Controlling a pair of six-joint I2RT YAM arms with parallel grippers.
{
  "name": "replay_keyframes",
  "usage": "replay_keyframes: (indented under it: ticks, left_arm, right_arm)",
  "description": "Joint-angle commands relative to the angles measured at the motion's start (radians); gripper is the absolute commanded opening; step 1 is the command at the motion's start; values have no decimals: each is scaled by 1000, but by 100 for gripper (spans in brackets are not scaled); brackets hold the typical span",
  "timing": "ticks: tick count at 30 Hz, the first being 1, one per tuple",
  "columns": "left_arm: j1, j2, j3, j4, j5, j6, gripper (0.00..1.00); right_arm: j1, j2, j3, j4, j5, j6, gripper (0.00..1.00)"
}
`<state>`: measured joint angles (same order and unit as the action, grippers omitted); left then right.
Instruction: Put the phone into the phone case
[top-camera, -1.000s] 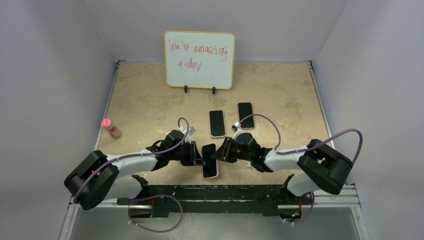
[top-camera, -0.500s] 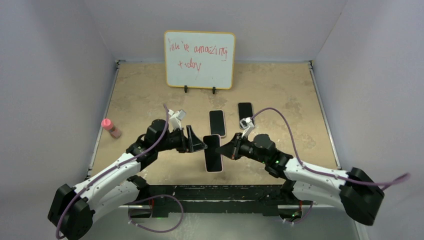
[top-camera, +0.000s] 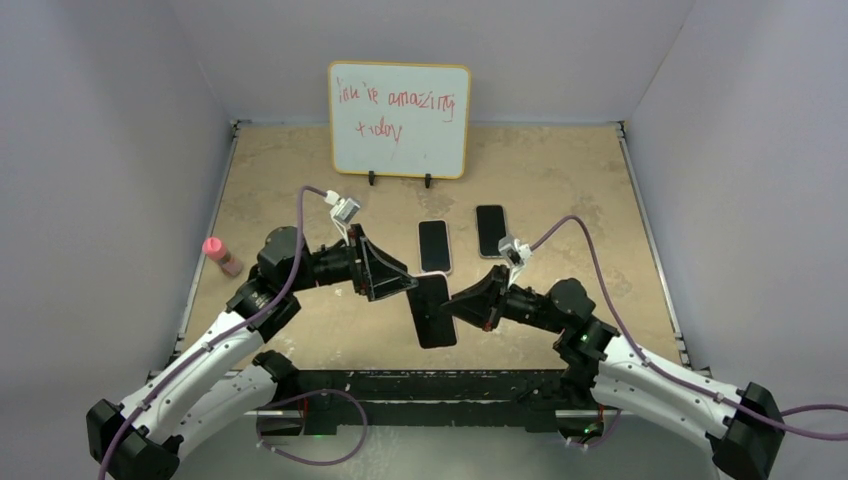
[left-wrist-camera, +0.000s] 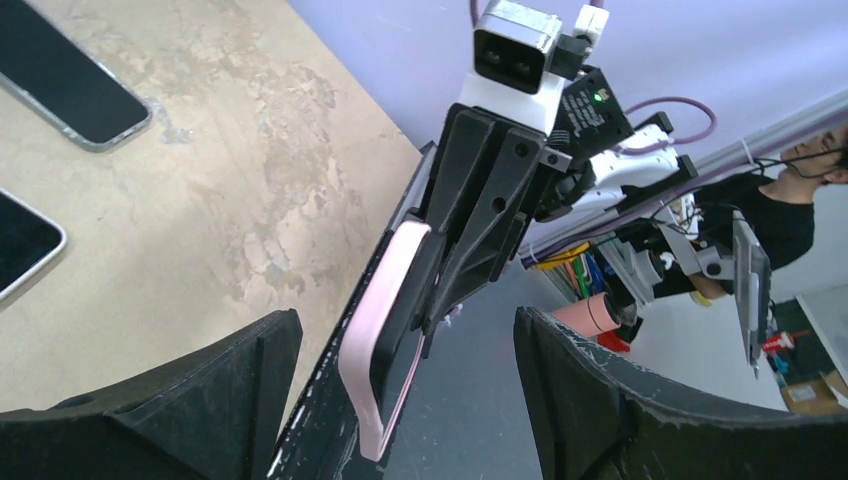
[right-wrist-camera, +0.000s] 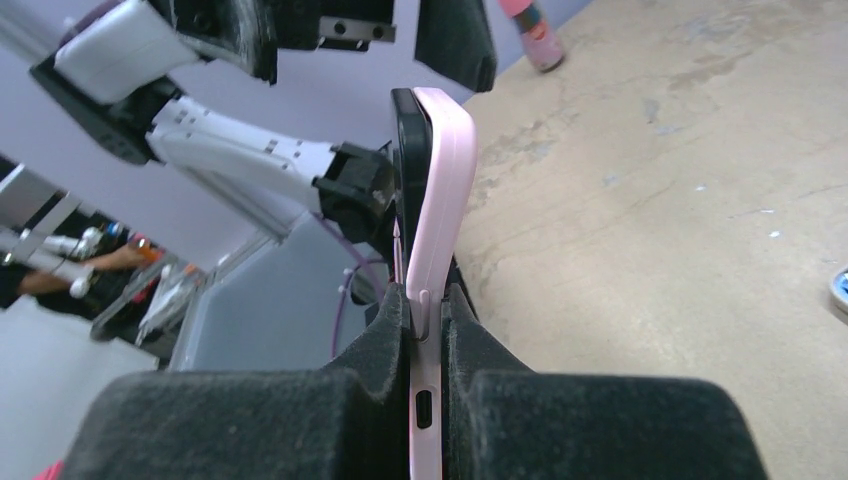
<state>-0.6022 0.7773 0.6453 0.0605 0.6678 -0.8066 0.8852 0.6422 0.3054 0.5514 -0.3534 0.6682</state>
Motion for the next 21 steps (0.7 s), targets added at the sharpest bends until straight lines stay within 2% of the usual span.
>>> replay_keyframes:
  ticks: [1,5,10,18,21]
  left_arm:
    - [5,1,5,113,88,11,81]
    - [6,13,-19,193,134,-24,80]
    - [5,24,-44,220,173,-33,71]
    - [5,26,-65,200,187,-16,74]
    - [5,29,-68,201,185,-16,66]
  right_arm:
    - [3,31,41,179,-162,-13,0]
    - [3,66,65,208,-185,-7,0]
    - [3,57,69,220,-162,-21,0]
    - [3,34,74,188,-146,-41,0]
    - [3,34,71,186,-141,-36,0]
